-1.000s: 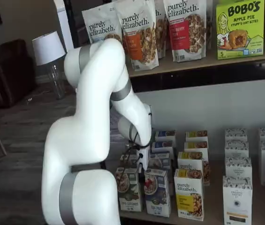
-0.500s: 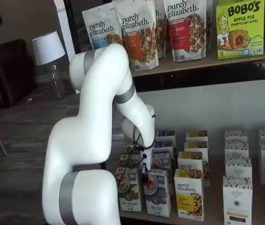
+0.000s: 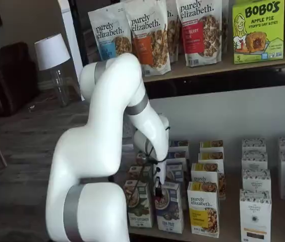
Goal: Pick up the blue and white box that is on the bottom shelf, the second box from the left
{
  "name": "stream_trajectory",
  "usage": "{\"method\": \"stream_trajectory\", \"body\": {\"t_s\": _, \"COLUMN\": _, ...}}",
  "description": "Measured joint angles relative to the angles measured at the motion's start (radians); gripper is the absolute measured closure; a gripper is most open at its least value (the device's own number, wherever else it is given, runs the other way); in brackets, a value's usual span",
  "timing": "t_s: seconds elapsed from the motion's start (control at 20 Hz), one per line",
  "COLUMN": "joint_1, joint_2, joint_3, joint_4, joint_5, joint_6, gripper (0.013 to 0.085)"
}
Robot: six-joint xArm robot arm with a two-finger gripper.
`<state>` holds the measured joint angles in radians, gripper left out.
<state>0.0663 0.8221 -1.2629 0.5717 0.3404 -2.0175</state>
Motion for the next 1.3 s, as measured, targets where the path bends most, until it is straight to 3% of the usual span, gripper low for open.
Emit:
{"method": "stream_trajectory", "body": {"t_s": 0.5, "joint_1": -0.01, "joint_2": 0.067, "joint_3": -0.092, "joint_4": 0.013, "joint_5": 0.019, "joint_6": -0.015, "gripper": 0.013}}
{"method": "stream_trajectory", "body": {"t_s": 0.85, "joint_1": -0.022, "joint_2": 0.113, "joint_3": -0.146, "joint_4": -0.046, "joint_5": 0.022, "joint_6": 0.027, "gripper": 0.013}}
{"method": "stream_trajectory", "body": {"t_s": 1.3, "joint_1": -0.031, "joint_2": 0.134, "joint_3": -0.166, "joint_4": -0.164, "joint_5": 0.05, "joint_6": 0.125, "gripper": 0.013}}
